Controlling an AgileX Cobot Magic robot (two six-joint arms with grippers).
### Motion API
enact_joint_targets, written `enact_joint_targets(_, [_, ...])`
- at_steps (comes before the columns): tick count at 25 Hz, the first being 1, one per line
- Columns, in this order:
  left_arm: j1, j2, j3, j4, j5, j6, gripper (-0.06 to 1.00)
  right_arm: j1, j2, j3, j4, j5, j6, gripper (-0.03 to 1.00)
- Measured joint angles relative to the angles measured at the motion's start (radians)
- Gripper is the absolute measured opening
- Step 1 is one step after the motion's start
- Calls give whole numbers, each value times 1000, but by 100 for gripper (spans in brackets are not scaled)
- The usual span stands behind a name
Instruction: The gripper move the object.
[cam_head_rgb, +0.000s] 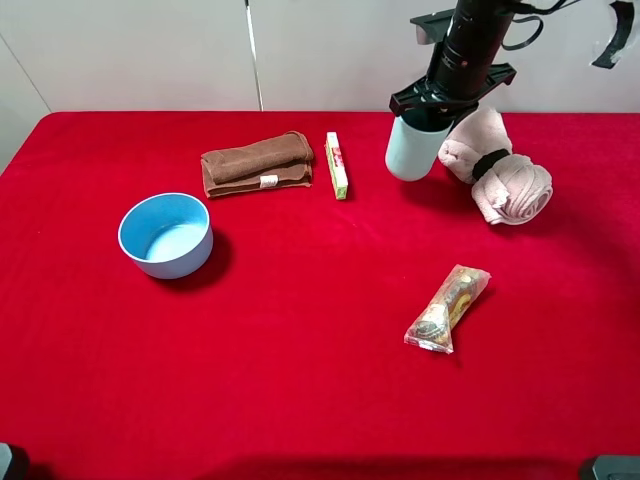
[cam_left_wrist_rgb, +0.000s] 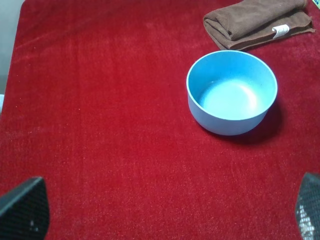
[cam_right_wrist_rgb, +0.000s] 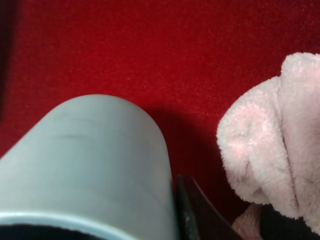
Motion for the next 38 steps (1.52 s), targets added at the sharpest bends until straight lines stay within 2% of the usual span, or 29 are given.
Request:
enact_joint_targets(18, [0,0,0,0,0,0,98,-10,71,-4,-26,-21,-3,2])
enact_joint_targets(20, [0,0,0,0,0,0,98,-10,71,-4,-26,-21,-3,8])
enact_joint_targets(26, [0,0,0,0,0,0,98,-10,71,-4,-27,-21,-3,43])
enact_joint_targets(27, [0,0,0,0,0,0,98,-10,71,-4,-28,-21,-3,48])
enact_joint_targets(28, [0,0,0,0,0,0,98,-10,71,-4,-28,-21,-3,48])
enact_joint_targets(29, [0,0,0,0,0,0,98,-10,71,-4,-28,-21,-3,55])
enact_joint_targets(38, [0,0,0,0,0,0,98,-10,32,-5,-29,-5,-3,59])
